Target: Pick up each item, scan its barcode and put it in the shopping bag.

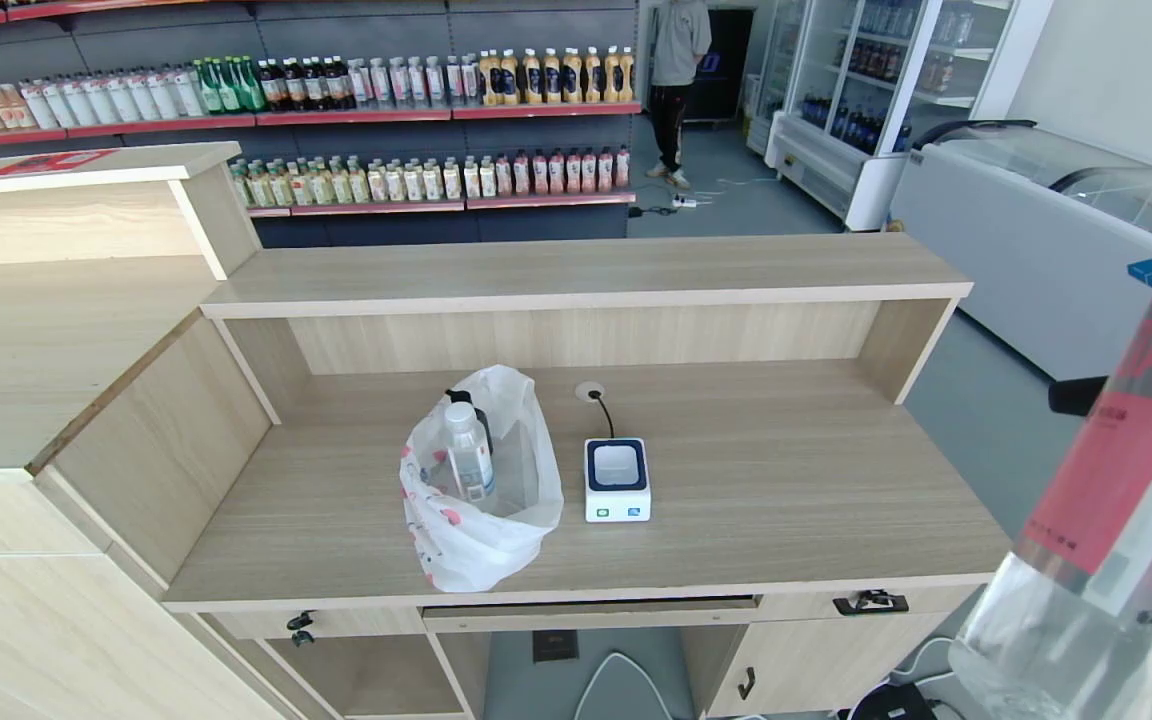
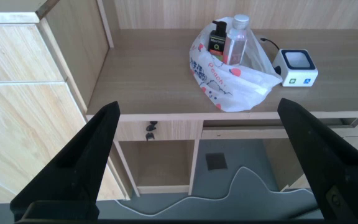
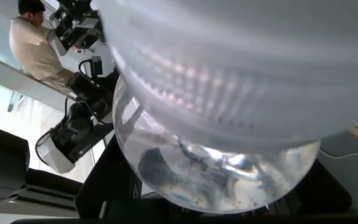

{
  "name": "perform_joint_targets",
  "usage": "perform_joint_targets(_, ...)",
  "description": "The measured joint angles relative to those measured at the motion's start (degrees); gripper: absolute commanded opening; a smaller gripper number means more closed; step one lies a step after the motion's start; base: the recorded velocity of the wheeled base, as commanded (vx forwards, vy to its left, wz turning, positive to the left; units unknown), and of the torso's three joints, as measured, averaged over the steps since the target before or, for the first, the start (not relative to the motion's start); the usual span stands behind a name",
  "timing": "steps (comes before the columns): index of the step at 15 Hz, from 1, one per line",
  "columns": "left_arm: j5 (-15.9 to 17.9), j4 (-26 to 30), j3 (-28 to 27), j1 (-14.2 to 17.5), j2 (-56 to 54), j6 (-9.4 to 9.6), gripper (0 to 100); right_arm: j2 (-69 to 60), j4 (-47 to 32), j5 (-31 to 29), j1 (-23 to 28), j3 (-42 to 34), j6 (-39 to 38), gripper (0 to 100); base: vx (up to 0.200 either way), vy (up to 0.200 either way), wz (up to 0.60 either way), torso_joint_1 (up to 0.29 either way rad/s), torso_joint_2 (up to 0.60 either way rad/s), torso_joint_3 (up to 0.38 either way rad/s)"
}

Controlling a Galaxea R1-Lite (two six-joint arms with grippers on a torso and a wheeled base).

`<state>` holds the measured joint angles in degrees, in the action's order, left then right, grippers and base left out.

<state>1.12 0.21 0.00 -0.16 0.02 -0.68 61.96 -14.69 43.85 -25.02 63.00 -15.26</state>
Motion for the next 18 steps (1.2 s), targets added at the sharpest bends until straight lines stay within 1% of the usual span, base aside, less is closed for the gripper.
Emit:
perform_joint_targets(4,0.02,0.0,0.0,-0.05,0.0,0.02,100,-3.1,-2.19,-0.12,0.07,-2.0,-0.01,0,0.0,0.0,0.0,0.0,0.0,0.0)
perform_joint_targets(7,0.02,0.0,0.0,-0.02,0.0,0.02,100,-5.02,-2.39,-0.17,0.16,-3.3,-0.01,0,0.0,0.0,0.0,0.0,0.0,0.0)
perform_joint_targets(18,0.02,0.0,0.0,-0.02,0.0,0.0,100,-5.02,-2.26,-1.12,0.66,-2.06,-0.11,0,0.0,0.0,0.0,0.0,0.0,0.0)
